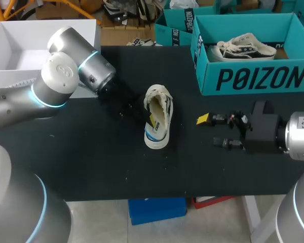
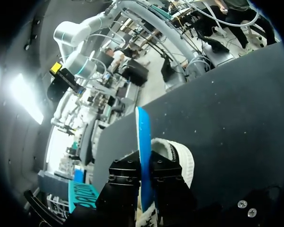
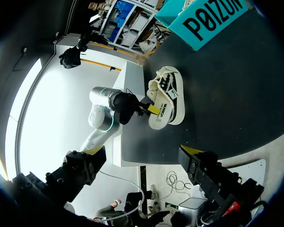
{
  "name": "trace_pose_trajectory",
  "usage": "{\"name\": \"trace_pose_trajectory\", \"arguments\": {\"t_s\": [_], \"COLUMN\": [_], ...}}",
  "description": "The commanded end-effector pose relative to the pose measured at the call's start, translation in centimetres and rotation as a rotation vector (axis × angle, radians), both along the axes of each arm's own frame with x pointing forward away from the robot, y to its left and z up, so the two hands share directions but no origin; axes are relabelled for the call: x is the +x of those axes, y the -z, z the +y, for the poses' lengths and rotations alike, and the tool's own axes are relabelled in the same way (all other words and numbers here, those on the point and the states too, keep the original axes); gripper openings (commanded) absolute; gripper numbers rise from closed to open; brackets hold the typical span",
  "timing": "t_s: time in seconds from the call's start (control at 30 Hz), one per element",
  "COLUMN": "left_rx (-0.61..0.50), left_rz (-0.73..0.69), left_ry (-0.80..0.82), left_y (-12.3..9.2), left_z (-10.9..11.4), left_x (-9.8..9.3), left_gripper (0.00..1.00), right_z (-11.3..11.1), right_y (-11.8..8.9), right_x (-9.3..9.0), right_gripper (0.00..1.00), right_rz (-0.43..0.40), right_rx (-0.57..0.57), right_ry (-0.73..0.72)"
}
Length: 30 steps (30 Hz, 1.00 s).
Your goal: Take the shoe out of the shoebox, open the shoe tongue, remove and reinsert the insole, then place the shoe into the shoebox
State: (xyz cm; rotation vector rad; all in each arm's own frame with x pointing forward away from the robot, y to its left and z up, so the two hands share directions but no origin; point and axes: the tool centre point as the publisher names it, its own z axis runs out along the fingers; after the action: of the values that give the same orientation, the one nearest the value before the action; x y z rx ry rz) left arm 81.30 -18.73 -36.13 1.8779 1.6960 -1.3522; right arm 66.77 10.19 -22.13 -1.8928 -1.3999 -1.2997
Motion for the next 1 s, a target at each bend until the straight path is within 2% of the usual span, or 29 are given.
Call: {"name": "trace_pose_trajectory", "arguments": {"t_s": [0.03, 0.5, 0.8, 0.83, 0.87, 0.97, 1.0], "left_rx": [0.015, 0.061, 0.037, 0.036, 0.036, 0.032, 0.031], "left_rz": [-0.025, -0.077, -0.065, -0.065, -0.065, -0.064, -0.065], "left_ry": [-0.017, -0.093, -0.068, -0.066, -0.062, -0.051, -0.050], "left_y": [0.0, 0.6, -0.2, -0.3, -0.3, -0.6, -0.8], "left_z": [-0.1, 0.2, -0.3, -0.4, -0.4, -0.5, -0.5], "left_x": [0.0, 1.5, 0.4, 0.2, 0.0, -0.4, -0.6], "left_gripper": [0.00, 0.00, 0.00, 0.09, 0.33, 0.74, 0.94], "right_z": [0.0, 0.0, 0.0, 0.0, 0.0, 0.0, 0.0], "right_y": [0.0, 0.0, 0.0, 0.0, 0.0, 0.0, 0.0], "right_x": [0.1, 0.1, 0.1, 0.1, 0.1, 0.1, 0.1], "right_gripper": [1.00, 1.00, 1.00, 1.00, 1.00, 1.00, 1.00], "right_rz": [0.000, 0.000, 0.000, 0.000, 0.000, 0.000, 0.000], "right_rx": [0.000, 0.000, 0.000, 0.000, 0.000, 0.000, 0.000], "right_ry": [0.000, 0.000, 0.000, 0.000, 0.000, 0.000, 0.000]}}
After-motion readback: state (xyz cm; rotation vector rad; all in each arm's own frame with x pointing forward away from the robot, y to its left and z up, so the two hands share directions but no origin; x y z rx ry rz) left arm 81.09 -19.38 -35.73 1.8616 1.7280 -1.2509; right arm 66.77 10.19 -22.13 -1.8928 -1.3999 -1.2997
